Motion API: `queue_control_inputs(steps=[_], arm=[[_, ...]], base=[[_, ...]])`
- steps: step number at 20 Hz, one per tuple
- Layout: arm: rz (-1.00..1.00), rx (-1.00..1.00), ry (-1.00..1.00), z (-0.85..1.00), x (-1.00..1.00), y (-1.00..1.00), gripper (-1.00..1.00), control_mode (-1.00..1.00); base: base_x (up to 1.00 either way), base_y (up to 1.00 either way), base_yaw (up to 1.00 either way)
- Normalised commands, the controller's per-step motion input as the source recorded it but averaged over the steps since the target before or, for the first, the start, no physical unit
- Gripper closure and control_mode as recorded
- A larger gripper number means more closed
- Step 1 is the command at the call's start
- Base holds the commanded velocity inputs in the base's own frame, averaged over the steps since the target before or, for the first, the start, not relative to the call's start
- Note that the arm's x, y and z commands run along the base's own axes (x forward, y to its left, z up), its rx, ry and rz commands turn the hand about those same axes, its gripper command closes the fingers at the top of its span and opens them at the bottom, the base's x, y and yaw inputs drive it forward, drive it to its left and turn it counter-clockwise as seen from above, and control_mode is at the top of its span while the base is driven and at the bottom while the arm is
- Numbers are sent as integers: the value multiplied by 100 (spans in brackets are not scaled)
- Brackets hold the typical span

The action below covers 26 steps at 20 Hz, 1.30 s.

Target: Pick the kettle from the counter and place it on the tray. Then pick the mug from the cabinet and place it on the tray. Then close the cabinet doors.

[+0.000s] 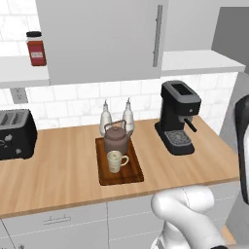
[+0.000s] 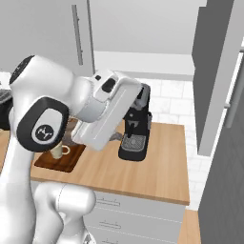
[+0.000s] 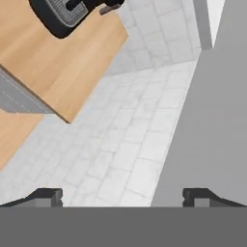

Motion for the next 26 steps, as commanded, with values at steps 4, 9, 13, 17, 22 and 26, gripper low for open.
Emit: queue_control_inputs(steps=[4,9,13,17,22,26], arm=[[-10,3,-10,0,-41,-76,-100,-100],[-6,0,-11,0,-57,-56,-100,-100],[-8,0,-3,3,-58,-51,-100,-100],[-8,0,0,3,-57,-40,-100,-100],[-9,0,0,6,-35,-31,-100,-100],[-5,-1,1,0,-8,-43,-100,-100]], base=[[0,0,0],[0,0,0],[0,0,0],[0,0,0],[0,0,0],[0,0,0]])
